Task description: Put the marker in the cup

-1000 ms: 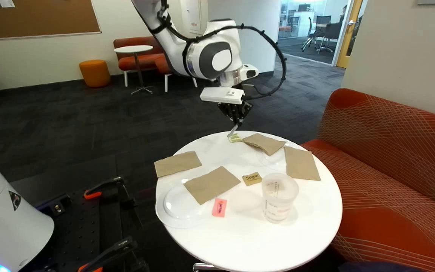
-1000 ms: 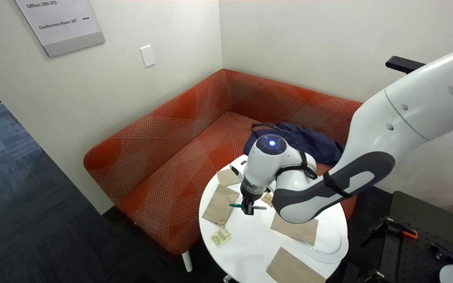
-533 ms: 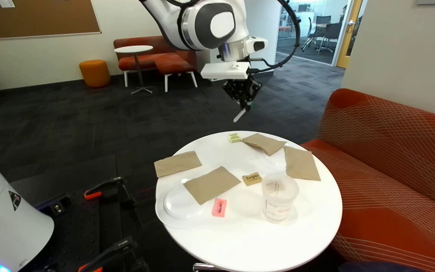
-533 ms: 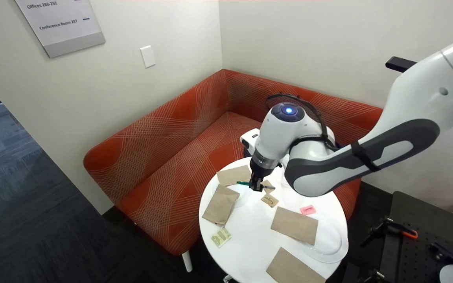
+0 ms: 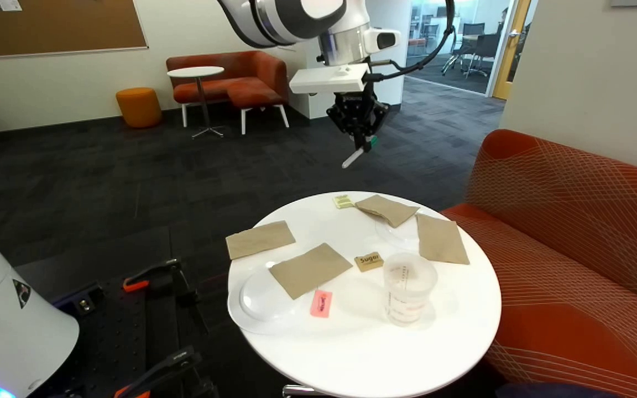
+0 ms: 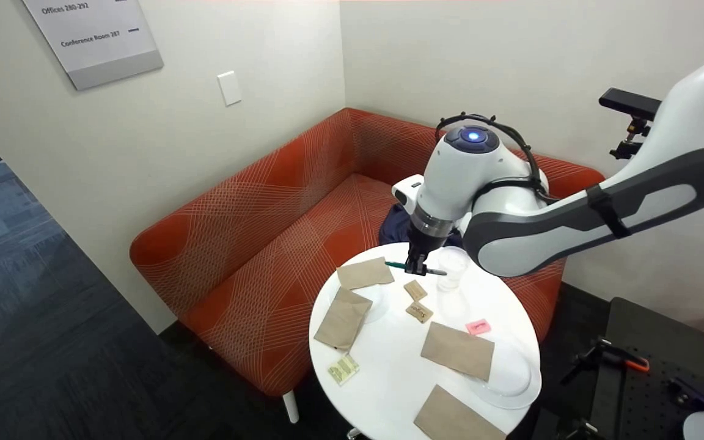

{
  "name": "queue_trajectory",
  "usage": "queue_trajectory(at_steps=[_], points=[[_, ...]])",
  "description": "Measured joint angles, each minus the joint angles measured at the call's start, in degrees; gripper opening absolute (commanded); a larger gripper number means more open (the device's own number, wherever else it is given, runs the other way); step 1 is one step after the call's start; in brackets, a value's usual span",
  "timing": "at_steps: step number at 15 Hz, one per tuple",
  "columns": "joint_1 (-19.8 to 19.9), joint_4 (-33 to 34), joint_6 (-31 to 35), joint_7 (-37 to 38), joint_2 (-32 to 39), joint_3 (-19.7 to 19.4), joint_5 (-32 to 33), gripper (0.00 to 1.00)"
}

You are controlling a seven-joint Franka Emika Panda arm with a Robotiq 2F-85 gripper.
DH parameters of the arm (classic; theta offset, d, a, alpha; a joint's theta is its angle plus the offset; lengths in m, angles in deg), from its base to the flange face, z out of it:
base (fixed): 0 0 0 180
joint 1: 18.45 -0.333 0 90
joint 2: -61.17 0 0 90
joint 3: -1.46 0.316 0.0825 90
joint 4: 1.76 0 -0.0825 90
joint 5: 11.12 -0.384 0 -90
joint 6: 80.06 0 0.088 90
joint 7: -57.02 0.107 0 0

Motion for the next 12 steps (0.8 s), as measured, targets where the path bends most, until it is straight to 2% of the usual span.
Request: queue_trajectory(at_steps=[3, 4, 7, 12], points=[[0.1, -0.5, 0.0, 0.0, -0.4, 0.1, 0.0, 0.15], [0.1, -0.6, 0.0, 0.0, -0.4, 0.2, 0.0, 0.04], [0.1, -0.6, 0.0, 0.1, -0.3, 0.2, 0.3, 0.04], [-0.5, -0.6, 2.7, 8.5, -0.3, -1.0, 10.2, 0.04]])
